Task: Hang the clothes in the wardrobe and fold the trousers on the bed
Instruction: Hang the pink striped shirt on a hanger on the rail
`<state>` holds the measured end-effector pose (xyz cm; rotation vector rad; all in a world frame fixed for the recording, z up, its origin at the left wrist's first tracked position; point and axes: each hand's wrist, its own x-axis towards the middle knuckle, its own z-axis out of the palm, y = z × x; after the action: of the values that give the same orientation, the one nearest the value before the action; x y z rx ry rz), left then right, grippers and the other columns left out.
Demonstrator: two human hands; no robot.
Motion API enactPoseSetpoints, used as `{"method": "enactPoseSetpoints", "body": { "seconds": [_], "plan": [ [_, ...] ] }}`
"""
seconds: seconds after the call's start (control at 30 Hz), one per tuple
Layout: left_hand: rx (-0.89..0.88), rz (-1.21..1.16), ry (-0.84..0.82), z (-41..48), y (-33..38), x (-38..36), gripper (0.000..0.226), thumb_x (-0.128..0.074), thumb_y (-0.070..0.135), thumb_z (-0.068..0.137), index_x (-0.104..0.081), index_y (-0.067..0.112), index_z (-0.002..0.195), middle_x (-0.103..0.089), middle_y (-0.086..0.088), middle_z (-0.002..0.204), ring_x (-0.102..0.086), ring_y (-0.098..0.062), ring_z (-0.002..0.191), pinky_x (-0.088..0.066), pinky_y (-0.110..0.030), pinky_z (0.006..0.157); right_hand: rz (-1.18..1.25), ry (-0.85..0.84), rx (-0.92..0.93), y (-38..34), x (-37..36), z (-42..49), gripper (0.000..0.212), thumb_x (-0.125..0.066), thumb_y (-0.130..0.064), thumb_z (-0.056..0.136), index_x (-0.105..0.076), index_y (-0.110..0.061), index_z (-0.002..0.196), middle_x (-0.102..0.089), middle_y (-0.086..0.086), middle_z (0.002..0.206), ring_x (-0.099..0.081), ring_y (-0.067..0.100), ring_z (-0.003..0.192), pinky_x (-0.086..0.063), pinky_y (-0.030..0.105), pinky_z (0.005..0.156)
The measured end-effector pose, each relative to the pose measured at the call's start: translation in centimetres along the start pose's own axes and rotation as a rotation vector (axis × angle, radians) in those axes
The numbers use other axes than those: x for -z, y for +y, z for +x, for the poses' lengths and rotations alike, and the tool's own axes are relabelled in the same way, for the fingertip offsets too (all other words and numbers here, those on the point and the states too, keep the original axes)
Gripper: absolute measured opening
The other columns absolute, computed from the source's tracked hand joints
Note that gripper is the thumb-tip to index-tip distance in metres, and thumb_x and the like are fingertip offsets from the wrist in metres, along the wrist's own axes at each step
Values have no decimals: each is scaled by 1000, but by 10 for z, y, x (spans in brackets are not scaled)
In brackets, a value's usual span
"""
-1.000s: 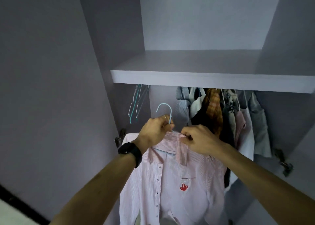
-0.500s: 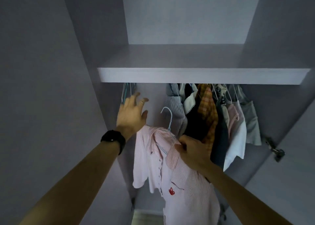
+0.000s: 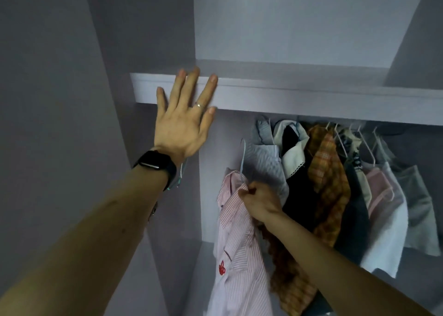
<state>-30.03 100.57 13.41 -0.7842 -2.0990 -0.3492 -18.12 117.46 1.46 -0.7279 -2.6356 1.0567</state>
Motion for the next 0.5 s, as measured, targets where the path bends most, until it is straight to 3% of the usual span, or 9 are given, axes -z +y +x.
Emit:
{"method": "enactPoseSetpoints", "body": {
  "seconds": [0.17, 0.3, 0.5],
  "plan": [
    [12, -3, 126, -1, -4, -27, 55, -22, 46, 108, -6, 37, 160, -6, -3, 169, 1, -26, 156, -6, -68, 119, 25, 21, -7, 17, -42, 44, 24, -58, -41, 95, -70, -21, 99, -73, 7, 106, -67, 33, 105, -50, 30, 89],
    [21, 11, 208, -10, 0, -49, 55, -22, 46, 108, -8, 36, 161, -10, -3, 168, -1, -25, 156, -7, -68, 119, -10, 80, 18, 34, -58, 68, 29, -54, -42, 96, -69, -19, 108, -72, 6, 112, -66, 31, 107, -51, 32, 91],
    [-19, 32, 313, -5, -7, -65, 57, -24, 47, 107, -8, 37, 160, -13, -1, 167, -3, -23, 156, -8, -68, 119, -17, 274, 102, 14, -34, 107, 29, -49, -35, 100, -66, -14, 109, -70, 12, 113, -64, 34, 107, -49, 34, 91]
  ]
}}
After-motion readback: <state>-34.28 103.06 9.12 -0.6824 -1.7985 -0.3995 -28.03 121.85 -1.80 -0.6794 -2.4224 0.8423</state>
